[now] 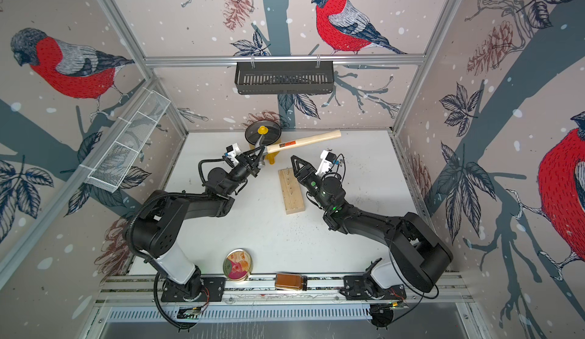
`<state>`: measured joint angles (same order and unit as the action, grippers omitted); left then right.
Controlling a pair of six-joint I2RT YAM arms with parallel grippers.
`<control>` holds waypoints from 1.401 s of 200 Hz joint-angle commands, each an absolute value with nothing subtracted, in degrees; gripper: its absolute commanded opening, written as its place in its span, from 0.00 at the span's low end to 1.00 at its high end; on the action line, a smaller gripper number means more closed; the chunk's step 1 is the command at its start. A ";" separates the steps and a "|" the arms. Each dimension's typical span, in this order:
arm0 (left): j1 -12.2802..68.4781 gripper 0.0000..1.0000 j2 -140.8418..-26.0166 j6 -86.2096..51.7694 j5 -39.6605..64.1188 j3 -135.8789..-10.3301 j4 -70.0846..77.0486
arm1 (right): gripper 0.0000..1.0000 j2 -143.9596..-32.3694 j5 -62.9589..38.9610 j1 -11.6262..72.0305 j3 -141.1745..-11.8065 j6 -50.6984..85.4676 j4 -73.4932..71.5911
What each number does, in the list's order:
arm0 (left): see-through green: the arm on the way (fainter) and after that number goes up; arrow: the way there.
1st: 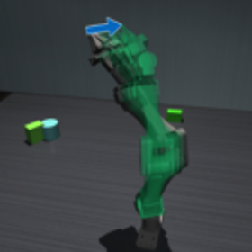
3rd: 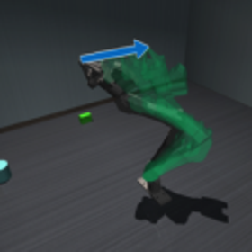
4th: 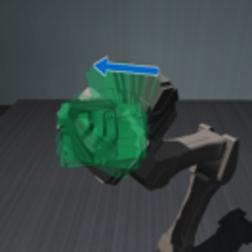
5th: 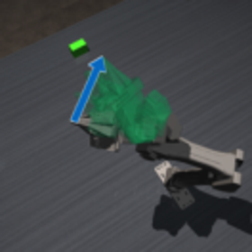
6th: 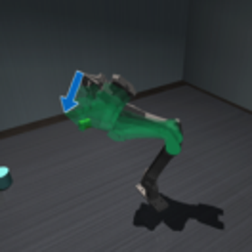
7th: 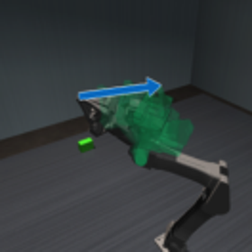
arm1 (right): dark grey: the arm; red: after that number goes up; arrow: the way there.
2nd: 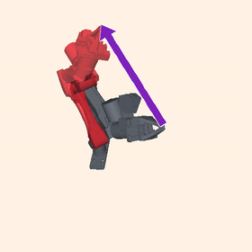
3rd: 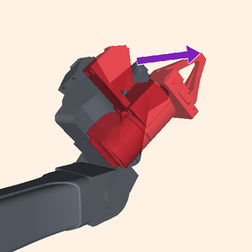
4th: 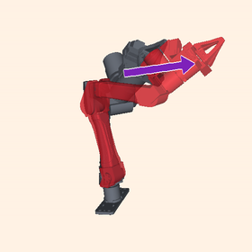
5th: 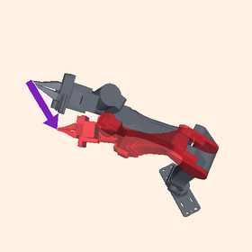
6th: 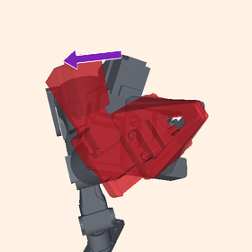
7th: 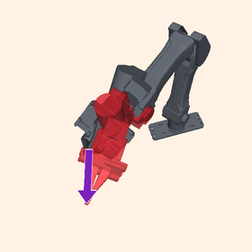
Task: Use a claw hammer to pull out a nail
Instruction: Pick up the hammer at the center of the board.
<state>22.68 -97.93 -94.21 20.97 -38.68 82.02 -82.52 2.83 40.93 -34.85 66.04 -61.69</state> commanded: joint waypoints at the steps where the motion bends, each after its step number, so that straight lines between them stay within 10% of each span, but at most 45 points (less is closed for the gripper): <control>1: 23.11 0.00 -98.01 -96.06 19.50 -39.02 96.72 | 0.49 -84.20 1.04 40.96 -36.09 67.75 -67.57; 280: 25.22 0.00 -100.06 -97.56 16.61 -38.82 101.73 | 0.44 -103.14 -0.44 39.90 -44.01 78.01 -83.98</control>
<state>24.97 -100.36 -96.20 16.53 -38.15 83.26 -102.50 0.25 40.03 -43.18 77.06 -81.49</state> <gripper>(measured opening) 0.265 0.438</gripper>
